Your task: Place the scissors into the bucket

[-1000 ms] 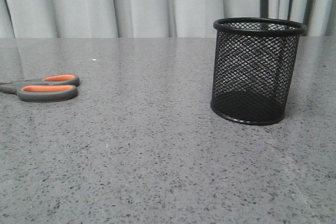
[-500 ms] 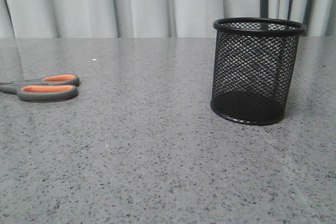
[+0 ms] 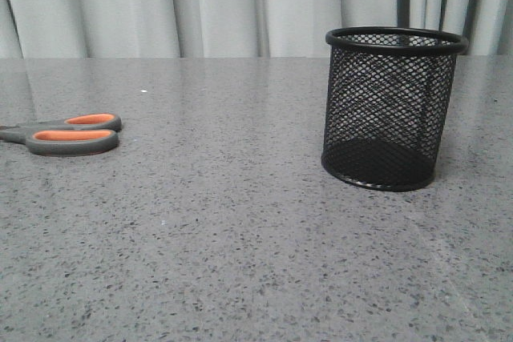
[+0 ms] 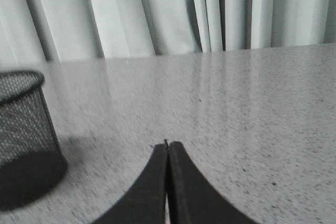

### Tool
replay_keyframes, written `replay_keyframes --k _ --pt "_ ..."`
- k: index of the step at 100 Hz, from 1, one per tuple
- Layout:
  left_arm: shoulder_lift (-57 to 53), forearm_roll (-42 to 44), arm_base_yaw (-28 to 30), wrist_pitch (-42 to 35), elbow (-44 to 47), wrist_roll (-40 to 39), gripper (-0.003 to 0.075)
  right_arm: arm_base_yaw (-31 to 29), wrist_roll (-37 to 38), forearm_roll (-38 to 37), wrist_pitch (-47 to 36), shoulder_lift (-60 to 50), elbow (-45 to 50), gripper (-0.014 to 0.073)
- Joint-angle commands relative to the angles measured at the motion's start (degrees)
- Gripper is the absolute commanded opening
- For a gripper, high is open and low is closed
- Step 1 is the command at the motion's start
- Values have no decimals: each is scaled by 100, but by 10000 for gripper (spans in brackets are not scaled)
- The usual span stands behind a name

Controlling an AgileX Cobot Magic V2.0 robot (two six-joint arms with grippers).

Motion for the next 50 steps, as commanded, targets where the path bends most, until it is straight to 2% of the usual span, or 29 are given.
replay_keyframes --k 1,16,25,31,36,50 --pt "-146 -689 27 -700 163 -32 -21 -40 -8 649 -737 -108 100 -65" --pt "-146 -1767 27 -945 152 -32 -21 -40 -8 1818 -1062 -108 78 -65" --pt "-146 -2949 27 -1099 90 -32 -21 -40 -8 2492 -1056 -108 -38 -64" --pt "-146 -3779 27 -1153 15 -32 -21 -40 -8 2520 -963 -108 -176 -64" --pt "-146 -4042 27 -1163 -101 -32 -21 -40 -8 2489 -834 -108 -344 -64" --pt "-117 -3752 27 -751 -807 30 -21 -40 -19 2001 -125 43 -1102 -43"
